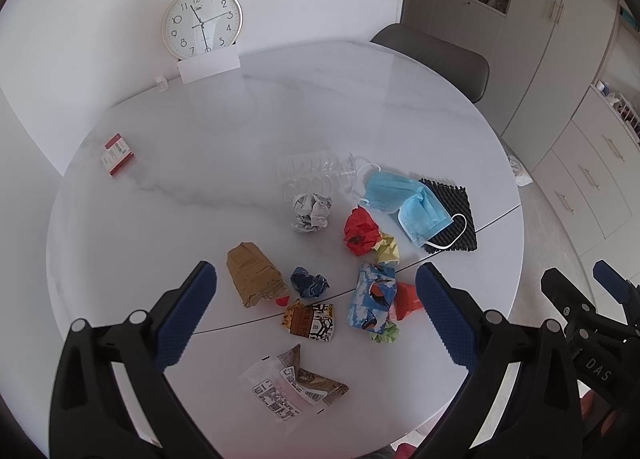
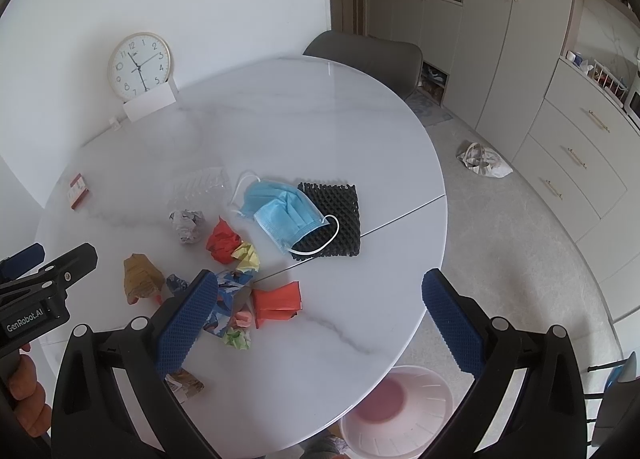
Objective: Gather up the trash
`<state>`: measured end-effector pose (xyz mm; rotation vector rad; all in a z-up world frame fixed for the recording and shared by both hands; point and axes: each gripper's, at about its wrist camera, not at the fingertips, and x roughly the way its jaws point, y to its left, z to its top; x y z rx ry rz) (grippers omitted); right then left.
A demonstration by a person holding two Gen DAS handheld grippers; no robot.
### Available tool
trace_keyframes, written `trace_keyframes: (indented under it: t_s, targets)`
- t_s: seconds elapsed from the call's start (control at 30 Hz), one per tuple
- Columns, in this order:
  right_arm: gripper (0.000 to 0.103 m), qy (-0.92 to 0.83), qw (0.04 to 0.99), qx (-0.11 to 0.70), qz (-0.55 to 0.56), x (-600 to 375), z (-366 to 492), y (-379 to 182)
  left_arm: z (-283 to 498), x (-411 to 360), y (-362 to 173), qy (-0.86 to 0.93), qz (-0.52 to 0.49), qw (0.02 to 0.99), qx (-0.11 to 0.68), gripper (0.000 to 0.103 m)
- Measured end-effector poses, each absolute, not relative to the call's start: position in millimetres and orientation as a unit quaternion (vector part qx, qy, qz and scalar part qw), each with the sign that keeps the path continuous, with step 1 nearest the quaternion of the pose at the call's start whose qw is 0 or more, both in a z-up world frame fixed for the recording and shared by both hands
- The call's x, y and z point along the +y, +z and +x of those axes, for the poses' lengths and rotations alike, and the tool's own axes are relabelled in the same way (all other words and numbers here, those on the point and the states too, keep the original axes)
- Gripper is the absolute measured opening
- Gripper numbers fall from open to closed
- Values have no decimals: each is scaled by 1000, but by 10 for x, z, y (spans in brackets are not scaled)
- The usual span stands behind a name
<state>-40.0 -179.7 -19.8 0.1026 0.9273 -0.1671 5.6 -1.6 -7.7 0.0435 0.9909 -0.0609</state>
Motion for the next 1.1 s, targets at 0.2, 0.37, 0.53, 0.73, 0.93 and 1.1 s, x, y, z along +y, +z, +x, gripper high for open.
trace_keyframes:
  t_s: [0.2,0.37,0.53,0.73,0.93,1.1]
  targets:
    - [101,-78,889,449,47,-1787,-399,-212,77,6,-70,-29,21,879,476,95]
    - [101,-79,889,449,46,-1785,-408,-209,82,13,-68,-30,21,879,476,95]
    - [101,-78,889,450,45,-1784,-409,-210,89,28,-77,-30,20,878,477,95]
    - [101,-78,888,451,44,-1772,-410,-217,90,38,-83,-30,20,878,477,95]
    - [101,-77,888,451,45,-1771,-416,-221,76,73,-103,-28,19,878,477,95]
    - [101,-77,888,452,44,-1767,-420,-226,75,73,-106,-27,20,878,477,95]
